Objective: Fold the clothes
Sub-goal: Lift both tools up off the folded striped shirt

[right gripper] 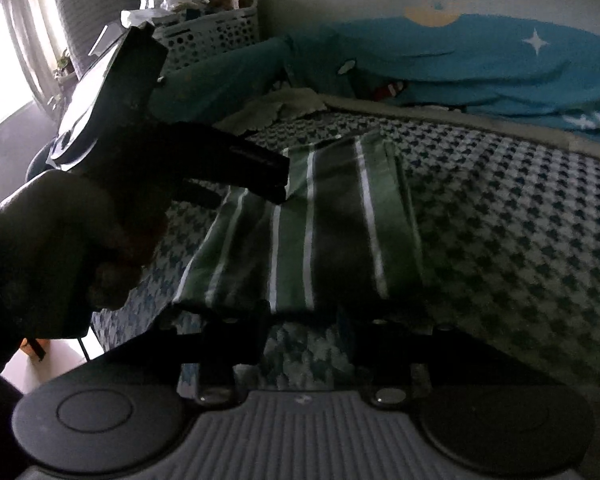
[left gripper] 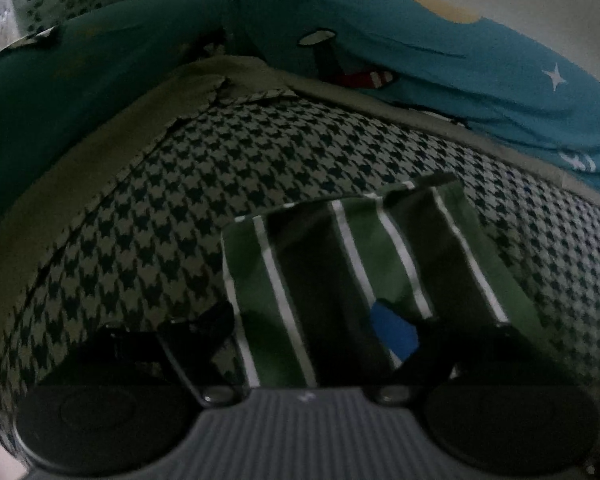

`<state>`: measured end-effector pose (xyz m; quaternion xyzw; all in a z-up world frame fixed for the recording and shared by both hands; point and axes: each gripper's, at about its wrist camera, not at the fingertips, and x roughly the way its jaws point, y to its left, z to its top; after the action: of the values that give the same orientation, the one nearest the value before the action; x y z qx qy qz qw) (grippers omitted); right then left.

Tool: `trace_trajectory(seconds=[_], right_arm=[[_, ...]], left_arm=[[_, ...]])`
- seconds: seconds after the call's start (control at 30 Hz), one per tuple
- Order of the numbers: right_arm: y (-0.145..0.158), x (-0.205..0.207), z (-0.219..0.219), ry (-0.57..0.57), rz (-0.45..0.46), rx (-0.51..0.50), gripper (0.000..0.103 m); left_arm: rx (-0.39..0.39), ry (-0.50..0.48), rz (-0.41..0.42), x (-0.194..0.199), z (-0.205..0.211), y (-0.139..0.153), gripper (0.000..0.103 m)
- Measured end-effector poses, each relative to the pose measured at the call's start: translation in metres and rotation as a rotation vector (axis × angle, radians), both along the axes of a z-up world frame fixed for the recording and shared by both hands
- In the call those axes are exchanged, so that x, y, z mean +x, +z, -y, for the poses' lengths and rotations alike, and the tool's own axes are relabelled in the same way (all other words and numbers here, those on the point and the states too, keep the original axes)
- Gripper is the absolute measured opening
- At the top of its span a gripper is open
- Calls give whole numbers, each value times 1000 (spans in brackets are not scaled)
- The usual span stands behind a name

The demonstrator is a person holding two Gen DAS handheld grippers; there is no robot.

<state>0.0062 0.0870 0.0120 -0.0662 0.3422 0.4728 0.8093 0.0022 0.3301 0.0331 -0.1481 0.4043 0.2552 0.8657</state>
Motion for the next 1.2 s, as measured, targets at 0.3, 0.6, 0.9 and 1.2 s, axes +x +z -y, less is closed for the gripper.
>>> trace_trajectory(seconds=[0.3,0.6,0.9,1.2], right_arm=[[6,8,16,35,-9,-73,39],[1,14,31,29,-70,-108,41],[-1,26,33,-25,-97,-138,49],[3,28,35,-31,-63,-163,56]], left_arm=[[-9,29,39,-15,35,15,91],[24,61,36,-26,58,16,95],[44,103,27,-41,69,15,100],[54,98,6,-51,91,10,103]])
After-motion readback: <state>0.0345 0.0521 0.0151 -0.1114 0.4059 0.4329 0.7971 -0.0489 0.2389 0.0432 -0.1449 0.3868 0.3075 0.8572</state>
